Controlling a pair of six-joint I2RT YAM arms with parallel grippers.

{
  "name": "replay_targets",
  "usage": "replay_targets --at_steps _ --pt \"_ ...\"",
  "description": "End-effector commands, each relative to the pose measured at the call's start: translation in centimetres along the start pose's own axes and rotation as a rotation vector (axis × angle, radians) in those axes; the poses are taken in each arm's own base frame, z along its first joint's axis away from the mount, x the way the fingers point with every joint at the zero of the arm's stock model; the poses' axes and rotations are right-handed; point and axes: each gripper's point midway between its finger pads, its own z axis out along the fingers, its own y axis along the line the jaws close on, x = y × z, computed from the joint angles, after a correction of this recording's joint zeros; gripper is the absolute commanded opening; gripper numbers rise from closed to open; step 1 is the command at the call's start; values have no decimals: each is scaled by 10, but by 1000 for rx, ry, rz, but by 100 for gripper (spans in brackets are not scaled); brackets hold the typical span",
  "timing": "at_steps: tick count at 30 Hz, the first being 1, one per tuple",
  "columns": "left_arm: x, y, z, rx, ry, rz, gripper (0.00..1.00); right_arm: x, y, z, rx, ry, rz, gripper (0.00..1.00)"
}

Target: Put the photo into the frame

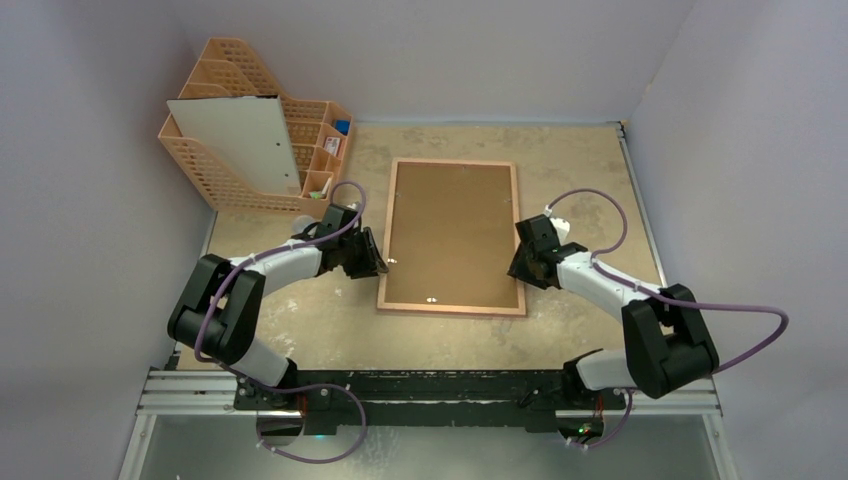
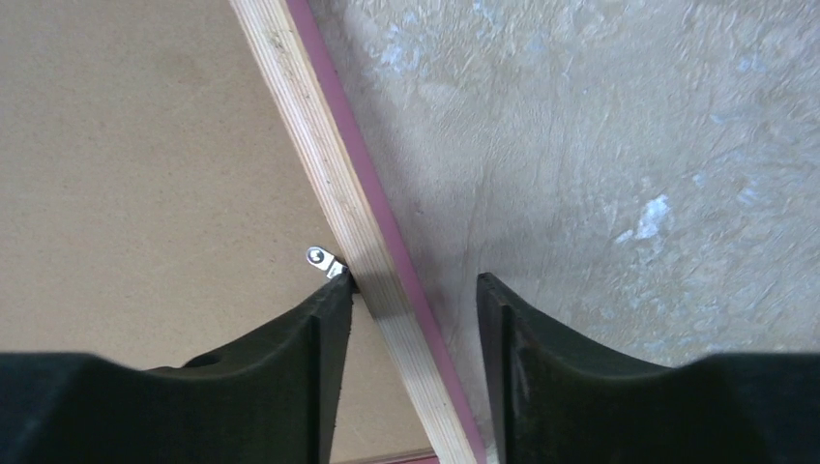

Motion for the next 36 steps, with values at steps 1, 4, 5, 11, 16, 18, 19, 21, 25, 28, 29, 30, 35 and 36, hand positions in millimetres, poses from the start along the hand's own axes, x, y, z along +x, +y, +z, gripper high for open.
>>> replay_targets --at_steps 1,4,5,11,16,18,19,21,25,28,29,30,35,36 --pt "13 45 2 -182 24 22 31 -24 12 3 -17 -85 8 56" --pt "12 45 3 -179 24 21 31 -23 18 2 -54 -74 -24 56" --pt "12 45 3 -179 25 20 31 -21 22 2 -79 -65 -42 55" --pt "13 46 3 -180 27 19 31 -12 43 -7 -219 -25 -75 51" --pt "14 48 3 -184 32 19 31 -7 38 -4 -194 5 -91 45" --pt "14 48 3 -183 31 20 31 -6 37 -2 -178 15 -92 43" --pt "14 48 3 -185 30 20 31 -6 36 -1 -173 18 -97 42" --pt "14 48 3 -183 30 20 31 -5 35 1 -164 20 -104 40" --pt "13 48 3 -183 27 18 31 -6 32 4 -139 16 -101 35" --pt "14 49 3 -184 29 19 31 -10 28 7 -112 -4 -88 31" --pt "14 49 3 -185 29 18 31 -11 28 9 -105 -10 -81 30" --pt "14 50 3 -187 30 17 31 -13 26 10 -95 -19 -72 29" --pt "17 53 2 -193 34 17 31 -19 27 16 -79 -54 -44 20" --pt "17 54 2 -195 35 18 31 -20 27 17 -77 -57 -38 19"
